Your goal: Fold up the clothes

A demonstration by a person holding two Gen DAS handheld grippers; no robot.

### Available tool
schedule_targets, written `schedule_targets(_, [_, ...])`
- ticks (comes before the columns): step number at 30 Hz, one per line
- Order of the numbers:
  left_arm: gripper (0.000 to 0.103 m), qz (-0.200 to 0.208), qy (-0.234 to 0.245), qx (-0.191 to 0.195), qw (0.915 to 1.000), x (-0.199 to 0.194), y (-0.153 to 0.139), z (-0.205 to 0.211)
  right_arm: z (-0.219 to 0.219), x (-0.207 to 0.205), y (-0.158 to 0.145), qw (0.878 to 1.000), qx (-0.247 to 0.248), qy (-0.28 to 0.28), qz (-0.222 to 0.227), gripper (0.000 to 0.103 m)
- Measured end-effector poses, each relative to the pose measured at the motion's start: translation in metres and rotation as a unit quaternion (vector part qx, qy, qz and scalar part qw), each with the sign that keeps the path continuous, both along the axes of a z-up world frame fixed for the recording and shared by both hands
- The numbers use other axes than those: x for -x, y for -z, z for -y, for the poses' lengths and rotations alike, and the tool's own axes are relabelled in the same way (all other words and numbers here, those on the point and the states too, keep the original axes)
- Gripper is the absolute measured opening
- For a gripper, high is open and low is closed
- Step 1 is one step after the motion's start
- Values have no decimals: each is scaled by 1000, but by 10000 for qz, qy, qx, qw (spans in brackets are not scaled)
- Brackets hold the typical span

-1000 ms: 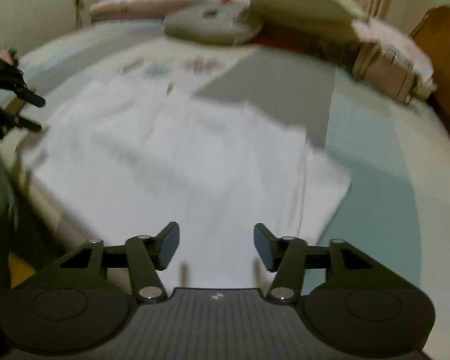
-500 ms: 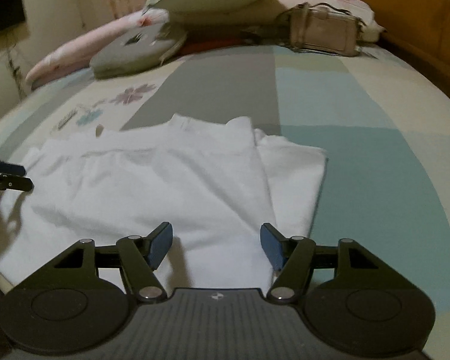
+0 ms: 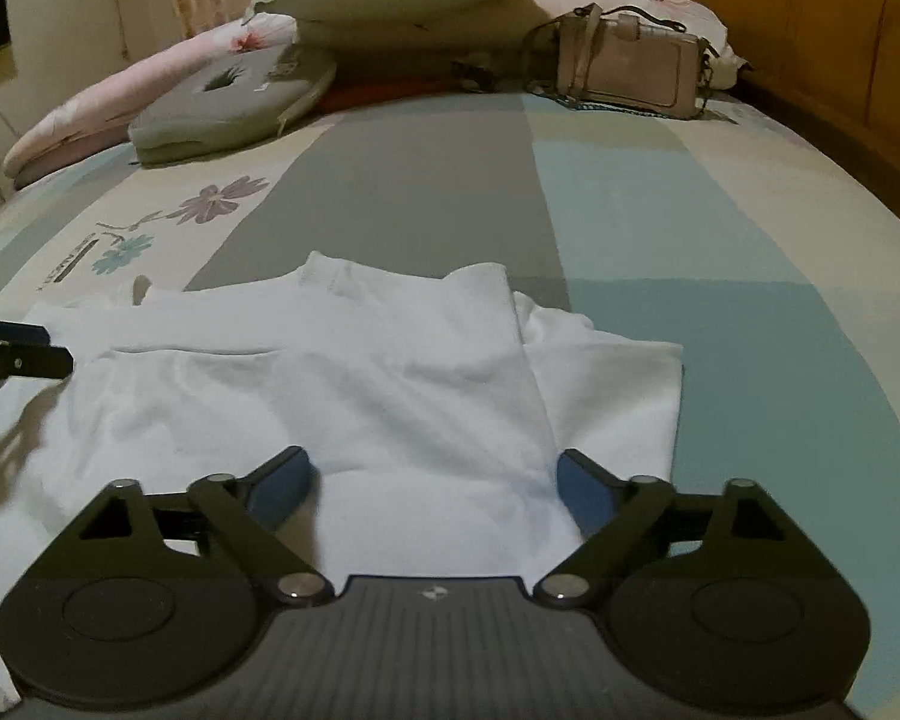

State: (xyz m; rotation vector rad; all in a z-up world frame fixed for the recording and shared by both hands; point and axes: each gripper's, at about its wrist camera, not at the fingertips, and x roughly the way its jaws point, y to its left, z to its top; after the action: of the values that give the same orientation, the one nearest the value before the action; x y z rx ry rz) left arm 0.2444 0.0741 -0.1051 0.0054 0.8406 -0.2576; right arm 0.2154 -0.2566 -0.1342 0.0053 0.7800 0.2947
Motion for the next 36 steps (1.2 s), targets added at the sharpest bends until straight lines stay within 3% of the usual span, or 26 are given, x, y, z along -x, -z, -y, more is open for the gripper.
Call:
schedule_targets(4, [80, 218, 184, 193, 9994, 20, -19, 6, 5, 14, -13, 9997, -109, 66, 195, 94])
schedule_targets(8, [87, 211, 83, 84, 9997, 47, -22, 14, 3, 35, -32, 9980, -237, -197, 560, 96])
schedule_targets(13, [88, -232, -383, 86, 9990, 65, -1, 10, -2, 47, -26, 9956, -629, -640, 274, 99])
schedule_targets(18, [88, -308, -791, 100, 9963, 73, -3, -1, 11, 51, -11, 9978, -649, -122, -6, 99])
schedule_targets(23, [89, -174, -746, 177, 9969, 94, -20, 0, 19, 67, -29, 9959, -865, -188, 180, 102])
schedule_targets(29, [89, -699, -957, 124, 9929, 109, 2, 2, 16, 77, -19, 9961, -836, -268, -37, 103])
schedule_targets(33, [89, -554, -900, 157, 9943, 114, -8, 2, 20, 78, -15, 9943, -1034, -220, -147, 103])
schedule_targets(36, [89, -296, -833, 200, 9959, 111, -19, 1, 24, 74, -27, 9922, -1219, -238, 90, 103])
